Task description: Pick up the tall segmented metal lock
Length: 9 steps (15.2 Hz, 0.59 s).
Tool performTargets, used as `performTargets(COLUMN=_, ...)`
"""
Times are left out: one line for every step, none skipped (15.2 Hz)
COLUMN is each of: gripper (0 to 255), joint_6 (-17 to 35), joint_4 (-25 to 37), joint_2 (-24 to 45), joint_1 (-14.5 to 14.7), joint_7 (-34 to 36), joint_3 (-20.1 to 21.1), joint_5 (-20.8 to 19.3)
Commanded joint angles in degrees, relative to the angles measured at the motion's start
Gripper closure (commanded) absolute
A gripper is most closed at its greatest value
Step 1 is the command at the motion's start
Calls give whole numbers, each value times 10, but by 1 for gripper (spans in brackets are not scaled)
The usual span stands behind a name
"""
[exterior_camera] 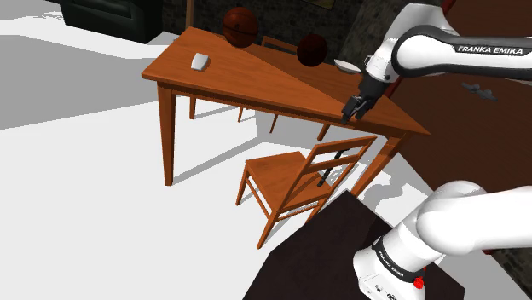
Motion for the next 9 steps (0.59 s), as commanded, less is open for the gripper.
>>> performTargets(gripper=0, joint_6=30, joint_4=-6, joint_2=24, joint_1=-12, joint_7=-17, joint_3=-24, joint_5=-9)
performTargets(gripper=0, joint_6=43, joint_4=-7, joint_2=37, joint_1=-17, joint_7=-24, joint_3=-35, joint_5=-13)
performTargets(gripper=0, joint_6=57, joint_4=-8, joint_2=50, joint_1=-22, joint_7=-32, joint_3=-46, joint_5=-16)
performTargets(gripper=0, joint_6=70, joint_4=-8, joint_2=64, joint_1=-26, joint_7=-40, joint_3=-57, joint_5=-19)
performTargets(gripper=0, joint_6=84, joint_4=-7, joint_2=78, joint_1=-30, joint_7=-48, joint_3=-68, joint_5=-21)
performTargets(gripper=0, joint_6=97, joint_4=-6, joint_2=94, joint_1=-34, joint_7=-56, joint_3=-79, joint_5=-22)
performTargets(gripper=0, joint_6=111, joint_4=-4, joint_2=109, joint_1=-38, joint_7=-64, joint_3=-90, joint_5=-23)
performTargets(gripper=0, joint_6=124, joint_4=-1, joint_2=126, joint_1=-41, joint_7=-73, joint_3=-101, joint_5=-23)
performTargets(gripper=0, joint_6=137, joint_4=2, joint_2=143, joint_1=-44, joint_7=-81, joint_3=-112, joint_5=-22)
